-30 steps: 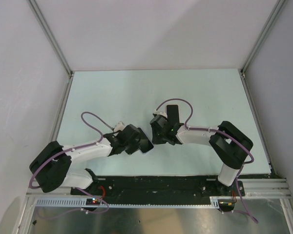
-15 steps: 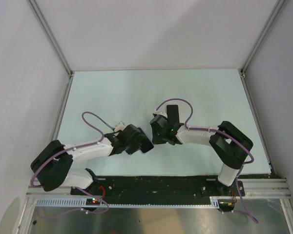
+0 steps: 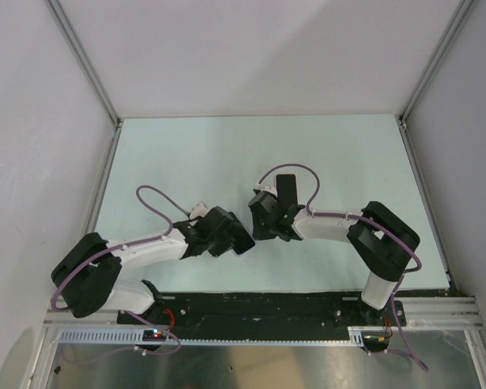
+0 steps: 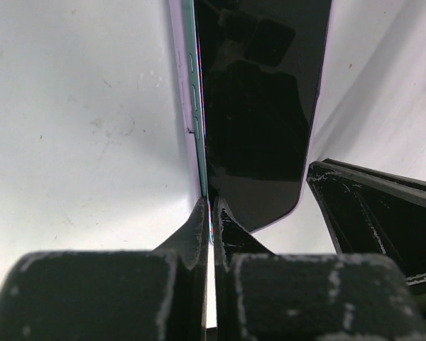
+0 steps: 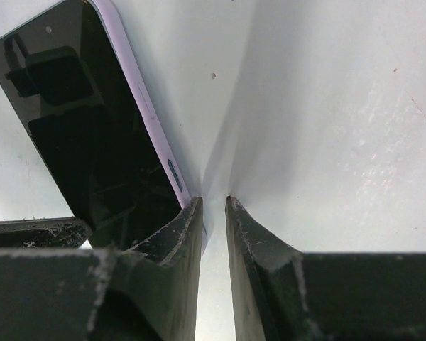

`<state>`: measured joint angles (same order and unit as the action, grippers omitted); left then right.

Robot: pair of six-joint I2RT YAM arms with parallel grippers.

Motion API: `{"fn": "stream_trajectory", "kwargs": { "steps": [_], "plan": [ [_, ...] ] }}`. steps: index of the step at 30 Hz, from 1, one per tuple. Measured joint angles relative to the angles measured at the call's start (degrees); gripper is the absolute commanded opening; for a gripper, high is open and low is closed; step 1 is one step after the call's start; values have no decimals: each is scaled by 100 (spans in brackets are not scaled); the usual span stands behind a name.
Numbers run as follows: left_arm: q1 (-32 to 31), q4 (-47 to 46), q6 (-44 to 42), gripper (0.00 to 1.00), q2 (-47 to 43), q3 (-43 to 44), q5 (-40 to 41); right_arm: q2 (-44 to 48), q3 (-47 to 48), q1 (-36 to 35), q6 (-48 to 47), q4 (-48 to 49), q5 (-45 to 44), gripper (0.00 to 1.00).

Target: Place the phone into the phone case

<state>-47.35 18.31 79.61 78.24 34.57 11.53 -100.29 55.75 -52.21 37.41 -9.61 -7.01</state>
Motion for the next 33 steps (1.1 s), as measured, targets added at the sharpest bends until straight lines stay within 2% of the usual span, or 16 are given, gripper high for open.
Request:
{"fn": "stream_trajectory", "kwargs": {
  "steps": [5, 9, 17, 23, 33],
  "plan": [
    [0, -22, -13, 0, 2, -20, 0, 52, 0, -37, -90, -92, -66, 32],
    [0, -28, -24, 7, 13, -42, 0, 186, 0, -90, -195, -256, -157, 36],
    [0, -24, -184, 22, 52, -7, 17, 435, 35, -164, -339, -387, -221, 37],
    [-28, -42, -389, 28, 9, 37, 55, 520, 101, -168, -415, -470, -262, 37],
    [-13, 17, -748, 31, -133, 61, 157, 601, 107, -352, -511, -509, -258, 35]
  ]
}}
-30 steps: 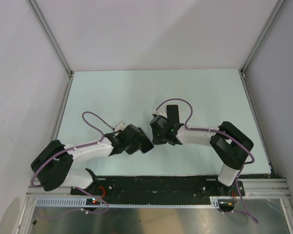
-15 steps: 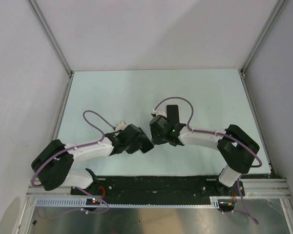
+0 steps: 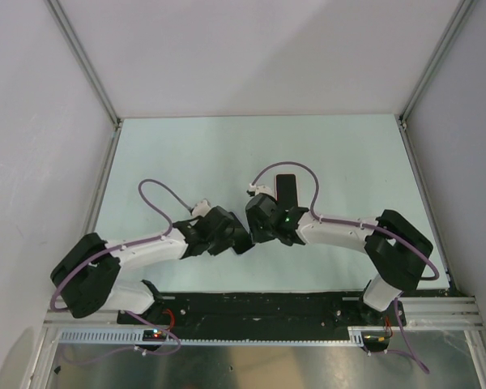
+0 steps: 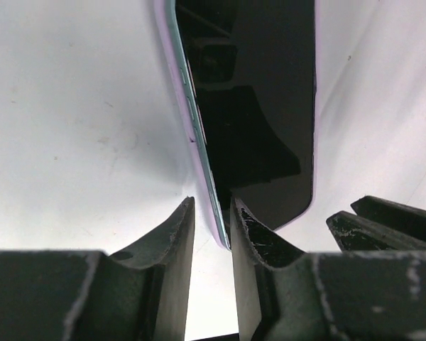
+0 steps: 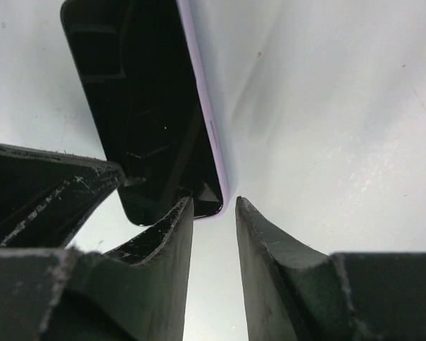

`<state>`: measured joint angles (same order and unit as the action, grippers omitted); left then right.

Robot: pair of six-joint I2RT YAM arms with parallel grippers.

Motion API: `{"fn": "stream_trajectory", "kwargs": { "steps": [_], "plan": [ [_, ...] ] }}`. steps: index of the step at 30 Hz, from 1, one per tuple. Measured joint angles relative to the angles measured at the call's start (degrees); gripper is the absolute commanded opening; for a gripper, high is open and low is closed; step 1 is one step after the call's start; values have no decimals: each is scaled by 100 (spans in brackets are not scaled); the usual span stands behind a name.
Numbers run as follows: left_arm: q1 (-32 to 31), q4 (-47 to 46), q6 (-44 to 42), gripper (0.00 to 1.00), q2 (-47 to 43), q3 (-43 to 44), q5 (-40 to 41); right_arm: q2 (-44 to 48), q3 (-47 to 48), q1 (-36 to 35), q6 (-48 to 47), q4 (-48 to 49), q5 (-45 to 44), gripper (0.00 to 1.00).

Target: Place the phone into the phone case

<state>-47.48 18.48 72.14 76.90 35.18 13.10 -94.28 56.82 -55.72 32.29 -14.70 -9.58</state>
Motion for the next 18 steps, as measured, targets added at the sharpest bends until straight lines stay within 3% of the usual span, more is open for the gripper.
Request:
{"fn": "stream_trajectory", "kwargs": {
  "steps": [5, 13, 18],
  "plan": [
    [153, 173, -188, 32, -289, 0, 55, 0, 0, -140, -63, 26, 35, 34],
    [505, 229, -457, 18, -651, 0, 85, -83, 136, -424, -175, 133, 179, 34],
    [586, 245, -647, 15, -546, 15, 66, -402, 450, -632, -258, 177, 205, 33]
  ]
}}
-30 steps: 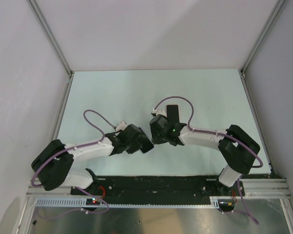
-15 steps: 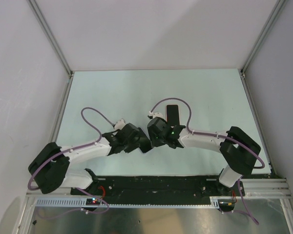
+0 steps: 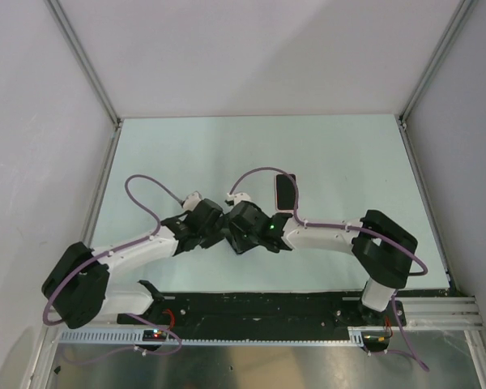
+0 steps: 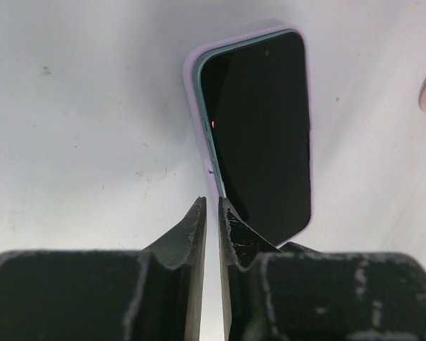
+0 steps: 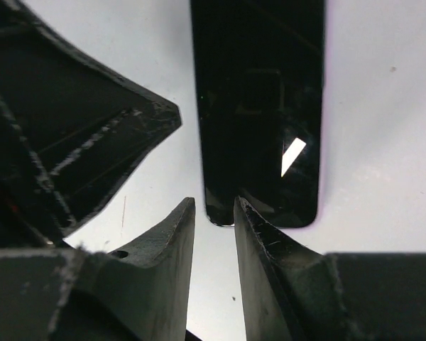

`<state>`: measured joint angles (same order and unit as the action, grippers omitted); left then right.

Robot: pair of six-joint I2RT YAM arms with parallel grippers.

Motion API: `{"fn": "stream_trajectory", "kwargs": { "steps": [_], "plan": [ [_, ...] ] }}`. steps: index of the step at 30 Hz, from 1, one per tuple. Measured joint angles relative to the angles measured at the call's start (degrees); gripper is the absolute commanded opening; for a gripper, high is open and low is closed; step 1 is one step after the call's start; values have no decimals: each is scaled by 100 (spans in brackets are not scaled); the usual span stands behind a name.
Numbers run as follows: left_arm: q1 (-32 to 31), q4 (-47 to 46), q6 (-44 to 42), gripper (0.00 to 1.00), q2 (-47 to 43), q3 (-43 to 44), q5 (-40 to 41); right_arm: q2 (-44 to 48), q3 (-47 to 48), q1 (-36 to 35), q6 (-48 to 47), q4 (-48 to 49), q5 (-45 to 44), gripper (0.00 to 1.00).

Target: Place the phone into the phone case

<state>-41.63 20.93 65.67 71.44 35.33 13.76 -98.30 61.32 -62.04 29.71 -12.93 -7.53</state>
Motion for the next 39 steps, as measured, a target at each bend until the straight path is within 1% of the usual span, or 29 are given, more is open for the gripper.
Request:
{"fn": "stream_trajectory", "kwargs": {
  "steps": [3, 7, 17, 26, 30, 36, 39],
  "plan": [
    [31, -7, -105, 14, 125, 15, -44, -175, 157, -96, -26, -2, -17, 33],
    [101, -33, -192, 14, 245, 17, -92, -341, 293, -197, -66, -26, -94, 30],
    [299, -236, -280, 12, 417, 17, -264, -531, 407, -313, -90, -219, -398, 25],
    [708, -374, -282, 11, 372, 2, -516, -614, 446, -442, -92, -306, -651, 22],
    [892, -400, -291, 11, 293, -9, -599, -627, 470, -501, -92, -345, -789, 17],
    [1093, -411, -337, 11, 232, -72, -699, -664, 516, -595, -87, -400, -933, 4],
    [1154, -411, -372, 11, 225, -74, -719, -706, 560, -627, -85, -431, -984, 2]
  ]
}}
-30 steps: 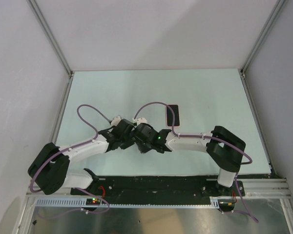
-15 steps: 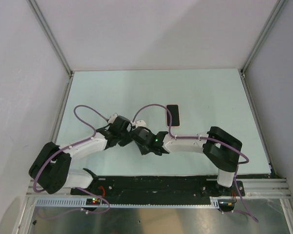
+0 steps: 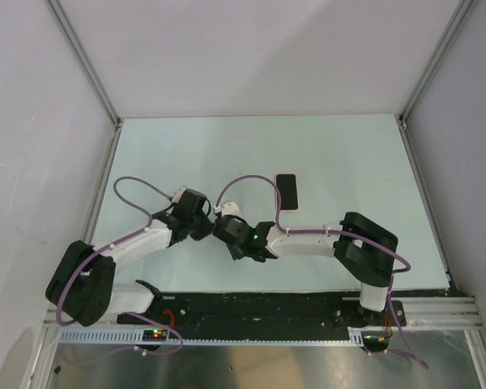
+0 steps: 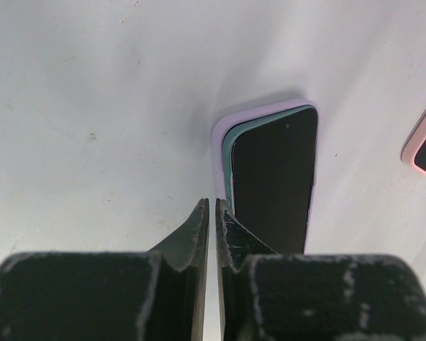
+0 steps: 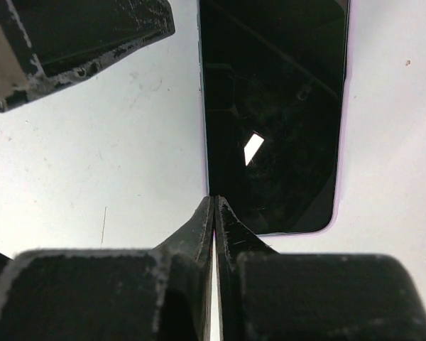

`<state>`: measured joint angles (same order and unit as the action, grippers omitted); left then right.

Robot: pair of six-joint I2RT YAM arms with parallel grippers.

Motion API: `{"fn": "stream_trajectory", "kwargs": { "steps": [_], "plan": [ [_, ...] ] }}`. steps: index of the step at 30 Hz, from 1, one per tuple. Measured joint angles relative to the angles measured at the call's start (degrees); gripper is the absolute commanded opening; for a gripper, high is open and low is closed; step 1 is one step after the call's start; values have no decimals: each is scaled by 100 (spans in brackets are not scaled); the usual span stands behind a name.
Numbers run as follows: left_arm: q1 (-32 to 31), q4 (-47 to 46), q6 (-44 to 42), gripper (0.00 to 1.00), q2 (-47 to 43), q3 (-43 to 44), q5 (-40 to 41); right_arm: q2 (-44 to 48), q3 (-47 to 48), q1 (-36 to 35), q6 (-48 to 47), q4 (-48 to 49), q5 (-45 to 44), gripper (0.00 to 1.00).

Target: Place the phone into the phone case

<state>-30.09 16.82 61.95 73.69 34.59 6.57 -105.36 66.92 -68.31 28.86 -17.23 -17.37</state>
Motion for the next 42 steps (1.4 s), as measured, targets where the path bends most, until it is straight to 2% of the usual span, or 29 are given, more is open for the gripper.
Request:
{"fn": "stream_trajectory", "kwargs": {
  "steps": [19, 28, 35, 42],
  "plan": [
    [203, 0, -109, 10, 20, 2, -168, -190, 162, -50, 11, -151, -94, 0],
    [507, 2, -258, 14, 192, 245, -251, -249, 179, -50, 96, -151, -96, 0],
    [763, -20, -634, 18, 1005, 1038, -273, -225, 175, 24, 116, -144, -7, 0],
    [811, -81, -1182, 17, 2129, 1832, -411, -70, 44, 361, 184, -48, 535, 0]
  ]
}}
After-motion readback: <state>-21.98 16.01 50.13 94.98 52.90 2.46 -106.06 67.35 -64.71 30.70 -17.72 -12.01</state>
